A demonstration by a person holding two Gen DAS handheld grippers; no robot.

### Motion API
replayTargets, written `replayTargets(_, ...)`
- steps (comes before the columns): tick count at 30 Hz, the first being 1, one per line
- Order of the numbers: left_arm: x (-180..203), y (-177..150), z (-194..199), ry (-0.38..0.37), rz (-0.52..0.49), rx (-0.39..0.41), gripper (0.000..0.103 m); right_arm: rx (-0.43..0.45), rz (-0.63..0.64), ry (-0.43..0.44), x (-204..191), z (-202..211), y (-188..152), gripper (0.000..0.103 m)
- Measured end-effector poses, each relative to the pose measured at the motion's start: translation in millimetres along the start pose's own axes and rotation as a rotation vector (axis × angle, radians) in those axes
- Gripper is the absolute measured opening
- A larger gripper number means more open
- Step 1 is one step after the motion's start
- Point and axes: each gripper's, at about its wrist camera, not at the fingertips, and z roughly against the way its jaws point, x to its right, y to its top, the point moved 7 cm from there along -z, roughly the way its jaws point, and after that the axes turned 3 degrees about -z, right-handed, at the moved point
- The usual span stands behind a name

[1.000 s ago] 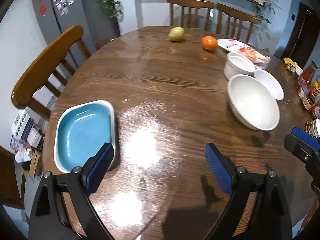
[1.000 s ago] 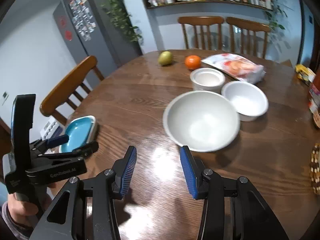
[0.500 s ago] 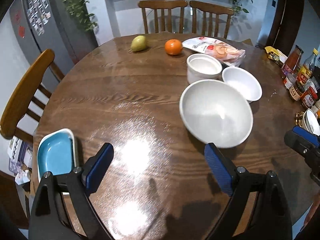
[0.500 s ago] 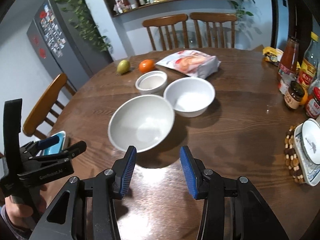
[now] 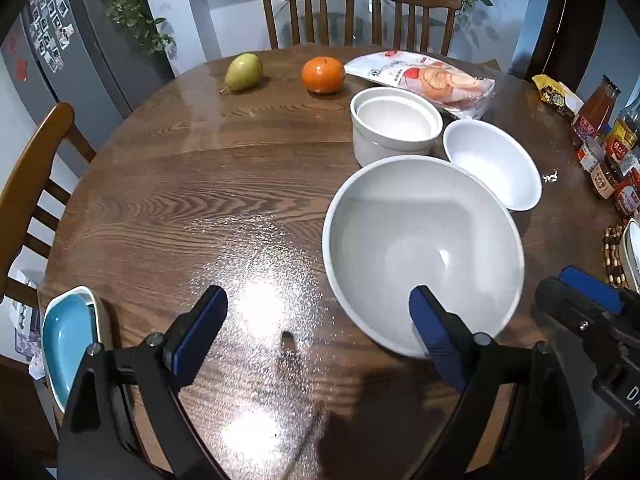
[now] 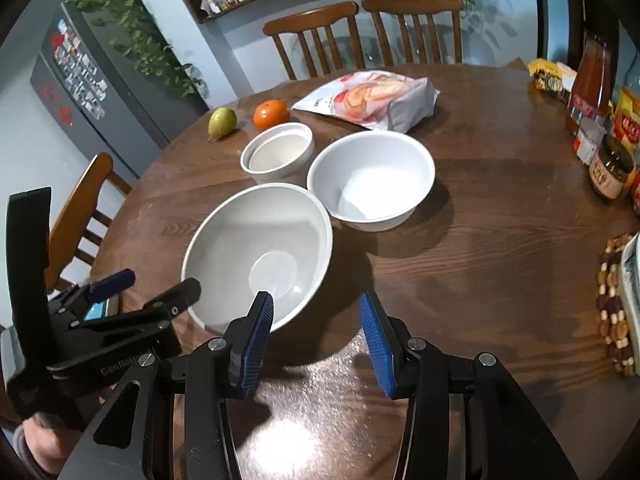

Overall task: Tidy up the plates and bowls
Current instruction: 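Move both grippers to the rim of the large white bowl, then close both grippers on the large white bowl rim and lift it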

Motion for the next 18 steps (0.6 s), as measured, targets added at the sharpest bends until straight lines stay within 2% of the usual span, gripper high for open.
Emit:
replayTargets(6, 6.4, 3.1, -12.0, -0.020, -0.019, -0.015, 0.090, -0.037, -0.031, 0.036, -4.6, -21.5, -0.6, 0.046)
replayTargets(8, 8.1, 3.8, -14.4, -0.030, -0.027, -0.019, 0.084, -0.039, -0.035, 0.048, -6.0, -24.9, -0.7, 0.046)
replayTargets(13, 15.1, 2.0, -24.0, -0.073, -0.042, -0.048, 0.056, -0.059, -0.045, 0.062, -7.1, -32.1, -2.0, 0.046)
replayTargets(14, 15.6, 1.6, -25.4, -0.079, -0.043, -0.052, 0.054, -0.063, -0.050, 0.068, -6.9, -33.0, -2.7, 0.045)
replayTargets(16, 18.3, 0.3, -26.9, -0.093, -0.048, -0.059, 0.040, -0.072, -0.056, 0.076, -6.9, -35.5, -3.2, 0.035)
replayTargets(18, 21.3, -0.5, -28.6, -0.108, -0.051, -0.067, 0.034, -0.080, -0.061, 0.081, -6.7, -37.3, -3.9, 0.027)
